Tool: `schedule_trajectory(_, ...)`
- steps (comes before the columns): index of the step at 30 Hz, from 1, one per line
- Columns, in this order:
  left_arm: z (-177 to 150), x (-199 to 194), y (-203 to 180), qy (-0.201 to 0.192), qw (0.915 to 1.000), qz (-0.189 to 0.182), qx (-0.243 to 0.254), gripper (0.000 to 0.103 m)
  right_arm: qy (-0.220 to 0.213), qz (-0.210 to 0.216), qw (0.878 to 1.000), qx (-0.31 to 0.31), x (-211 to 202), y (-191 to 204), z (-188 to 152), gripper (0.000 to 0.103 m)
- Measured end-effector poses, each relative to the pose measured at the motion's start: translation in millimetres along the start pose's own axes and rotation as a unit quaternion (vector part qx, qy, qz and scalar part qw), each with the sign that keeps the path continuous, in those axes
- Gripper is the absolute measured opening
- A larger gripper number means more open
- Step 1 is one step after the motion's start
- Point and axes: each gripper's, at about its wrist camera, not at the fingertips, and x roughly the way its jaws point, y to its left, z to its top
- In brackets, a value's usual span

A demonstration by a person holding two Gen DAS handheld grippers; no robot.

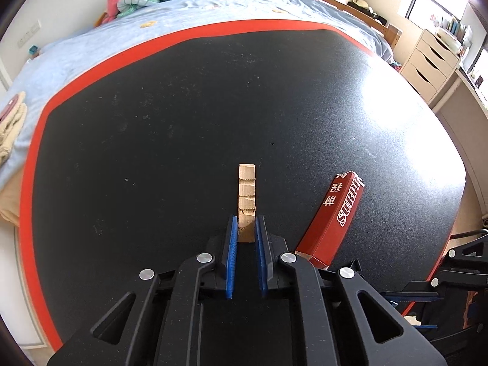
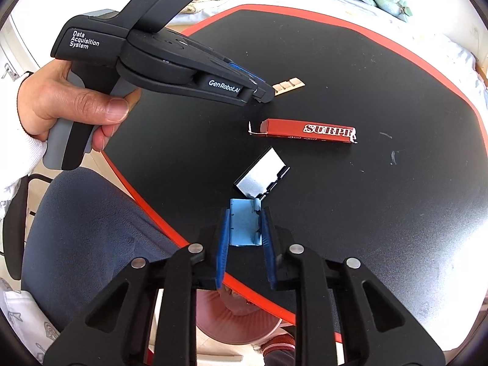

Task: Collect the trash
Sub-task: 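Carry wooden blocks and blue clip over the wastebasket and open both tools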

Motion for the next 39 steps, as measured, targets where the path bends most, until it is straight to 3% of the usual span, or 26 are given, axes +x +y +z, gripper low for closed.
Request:
schedule_trajectory(18, -6, -21, -7, -0.015, 0.9999, -0.003, 0.002, 0.011, -0.024, -0.009, 0.999, 0.036, -25, -14, -4, 0.020)
schedule_trajectory(39, -65, -114, -47, -0.074, 0.9967, -0.021, 0.025, 0.011, -0.082, -0.041, 0.994, 0.056, -104, 1, -37, 0.020)
